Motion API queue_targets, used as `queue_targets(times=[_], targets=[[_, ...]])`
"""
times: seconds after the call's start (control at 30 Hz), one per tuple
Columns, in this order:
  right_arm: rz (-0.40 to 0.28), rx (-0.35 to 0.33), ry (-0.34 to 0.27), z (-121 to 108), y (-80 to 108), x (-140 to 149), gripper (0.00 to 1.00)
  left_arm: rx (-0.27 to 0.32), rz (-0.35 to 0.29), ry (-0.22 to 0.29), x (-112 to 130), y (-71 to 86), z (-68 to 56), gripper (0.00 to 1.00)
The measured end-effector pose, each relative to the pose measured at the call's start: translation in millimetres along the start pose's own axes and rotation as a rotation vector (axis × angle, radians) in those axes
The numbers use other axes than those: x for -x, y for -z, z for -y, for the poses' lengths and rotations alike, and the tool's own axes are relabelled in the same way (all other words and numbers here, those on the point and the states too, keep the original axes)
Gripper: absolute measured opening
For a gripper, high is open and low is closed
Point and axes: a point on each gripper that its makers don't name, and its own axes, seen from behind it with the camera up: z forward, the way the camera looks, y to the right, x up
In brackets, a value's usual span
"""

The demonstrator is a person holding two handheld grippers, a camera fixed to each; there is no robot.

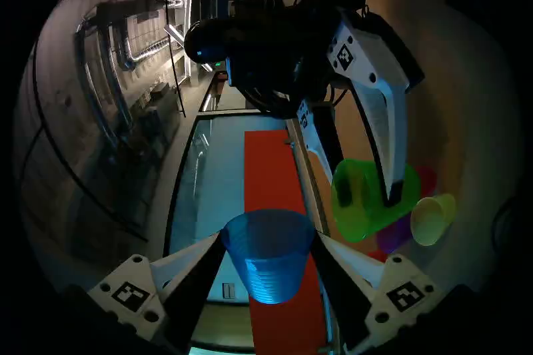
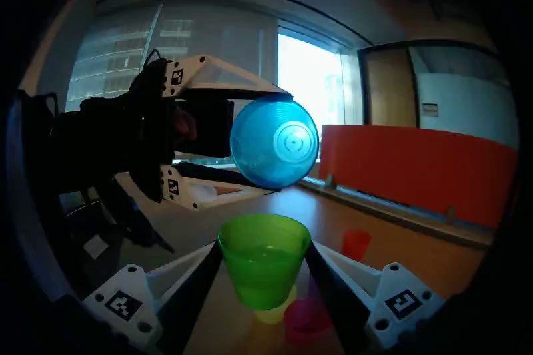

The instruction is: Pour water

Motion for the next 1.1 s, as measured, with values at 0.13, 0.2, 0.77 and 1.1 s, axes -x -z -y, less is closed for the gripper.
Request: queue_targets(times=[0.13,0.2,0.77,1.1], targets=[[-0.001,0.004,0.002,-1,0.9,0,0.91,-0.002,0.001,0.035,1,-1.4,0.7,0.88],[-0.002,0.006,0.003,-1,1.5,-1,0.91,-0.006,0.002,0.058,2,-2.0,1.9,0.88],[-0.032,0.021,0.008,-5,6.3,-13,0.91,-0.061,0.011,0.361,17,-0.4,13.4,0.88],[-0.053,0.025,0.006,-7,8.7,-19,0.91,-0.056,0.028,0.562,30,1.6,-0.2,0.88]])
